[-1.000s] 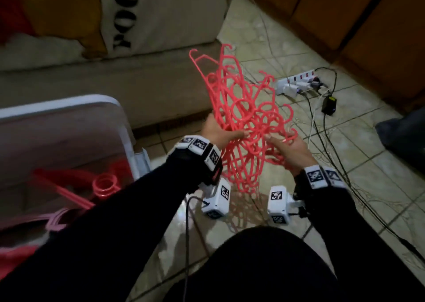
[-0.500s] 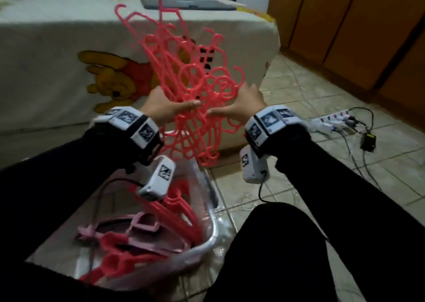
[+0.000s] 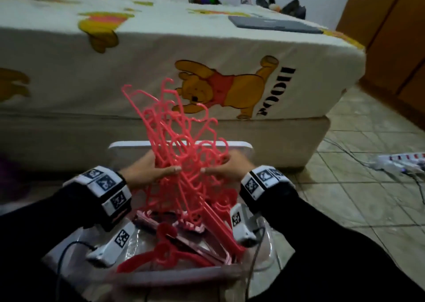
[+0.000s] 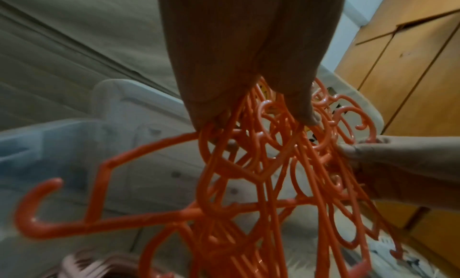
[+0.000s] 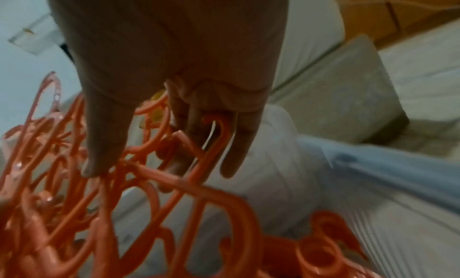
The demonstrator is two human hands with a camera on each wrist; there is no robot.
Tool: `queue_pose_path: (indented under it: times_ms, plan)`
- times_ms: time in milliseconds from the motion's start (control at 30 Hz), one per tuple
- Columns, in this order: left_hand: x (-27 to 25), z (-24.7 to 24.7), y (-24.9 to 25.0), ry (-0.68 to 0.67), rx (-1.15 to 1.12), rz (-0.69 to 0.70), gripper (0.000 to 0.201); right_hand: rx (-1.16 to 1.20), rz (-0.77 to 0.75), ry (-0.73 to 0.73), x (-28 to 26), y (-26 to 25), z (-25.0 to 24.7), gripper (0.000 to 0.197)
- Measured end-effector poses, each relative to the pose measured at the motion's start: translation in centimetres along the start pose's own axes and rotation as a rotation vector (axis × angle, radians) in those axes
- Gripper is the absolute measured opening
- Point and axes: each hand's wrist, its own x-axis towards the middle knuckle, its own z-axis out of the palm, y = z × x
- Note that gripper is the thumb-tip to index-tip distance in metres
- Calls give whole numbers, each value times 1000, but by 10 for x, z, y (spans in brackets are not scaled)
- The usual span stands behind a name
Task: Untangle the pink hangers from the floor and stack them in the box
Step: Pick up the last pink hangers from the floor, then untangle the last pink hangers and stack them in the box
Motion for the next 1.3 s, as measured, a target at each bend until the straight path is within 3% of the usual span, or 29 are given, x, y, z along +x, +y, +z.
queue_pose_path:
  times_ms: [100,233,333,400,467,600,700,833,967,1133,1233,1300]
  plan:
    - [-12,-9,-29,-73,73,-105,37,-57,15,-129,1,21,25,18]
    - [-24,-14,-57,-174,185,-211,56,-139,34,-167,5,35,53,12]
    - [-26,-18,-65,-204,271,-257,55,-308,15,-224,12,38,60,8]
    - [-25,-22,-66,-232,316,-255,40,-504,-30,-311,15,40,62,17]
    - [-25,-23,-67,-269,501,-267,29,-672,-57,-349,17,44,62,26]
    - [-21,-13,-72,-387,838,-295,37,-793,-30,-356,17,52,62,27]
    - [-17,-4,-70,-466,942,-283,35,-881,-16,-337,12,58,57,24]
    - [-9,5,-62,-463,1047,-226,29,-975,-40,-289,13,58,45,26]
    - [4,11,-56,-511,1016,-180,31,-943,-27,-275,18,46,40,26]
    - [19,8,-45,-463,889,-100,32,-797,-76,-49,20,35,34,28]
    - [22,7,-42,-518,881,-112,46,-750,-190,116,23,32,34,25]
    - [22,11,-44,-637,930,-133,60,-747,-265,105,24,32,36,26]
